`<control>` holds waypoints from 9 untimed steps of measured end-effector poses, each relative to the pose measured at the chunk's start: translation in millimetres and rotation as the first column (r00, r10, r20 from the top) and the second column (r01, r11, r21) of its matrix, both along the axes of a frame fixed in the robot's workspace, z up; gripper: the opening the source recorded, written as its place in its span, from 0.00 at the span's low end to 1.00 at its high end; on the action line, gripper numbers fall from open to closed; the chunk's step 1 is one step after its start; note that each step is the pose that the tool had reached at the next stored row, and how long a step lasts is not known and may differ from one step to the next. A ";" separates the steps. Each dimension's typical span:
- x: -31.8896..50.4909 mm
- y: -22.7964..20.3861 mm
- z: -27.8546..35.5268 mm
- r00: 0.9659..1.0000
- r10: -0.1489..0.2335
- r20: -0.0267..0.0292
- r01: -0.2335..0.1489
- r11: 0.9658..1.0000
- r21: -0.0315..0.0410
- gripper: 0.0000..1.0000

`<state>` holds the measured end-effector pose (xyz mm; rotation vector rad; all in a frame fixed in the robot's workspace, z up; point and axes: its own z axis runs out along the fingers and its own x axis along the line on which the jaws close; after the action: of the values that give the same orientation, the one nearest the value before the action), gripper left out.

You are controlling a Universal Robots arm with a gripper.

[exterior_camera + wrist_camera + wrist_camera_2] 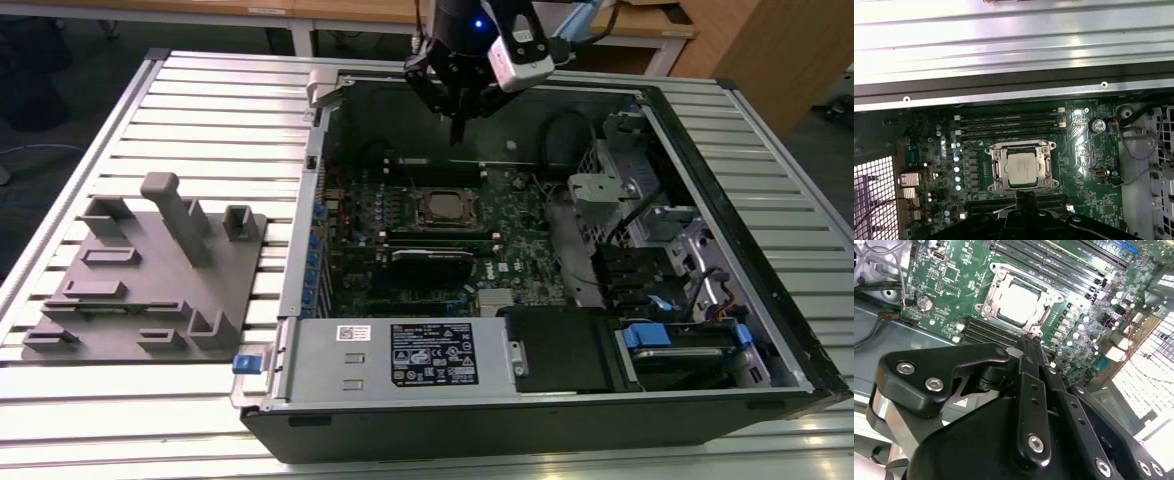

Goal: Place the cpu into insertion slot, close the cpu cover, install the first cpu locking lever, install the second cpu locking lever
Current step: 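Install the first cpu locking lever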

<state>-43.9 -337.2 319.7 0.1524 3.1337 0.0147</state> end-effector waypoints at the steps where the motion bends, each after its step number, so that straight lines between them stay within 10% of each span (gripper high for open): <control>1: 0.1 0.0 -0.9 1.000 0.000 0.000 0.000 1.000 0.000 0.11; 9: -0.2 0.0 -2.7 1.000 0.000 0.005 0.000 1.000 -0.004 0.11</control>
<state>-44.1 -337.2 317.0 0.1522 3.1284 0.0096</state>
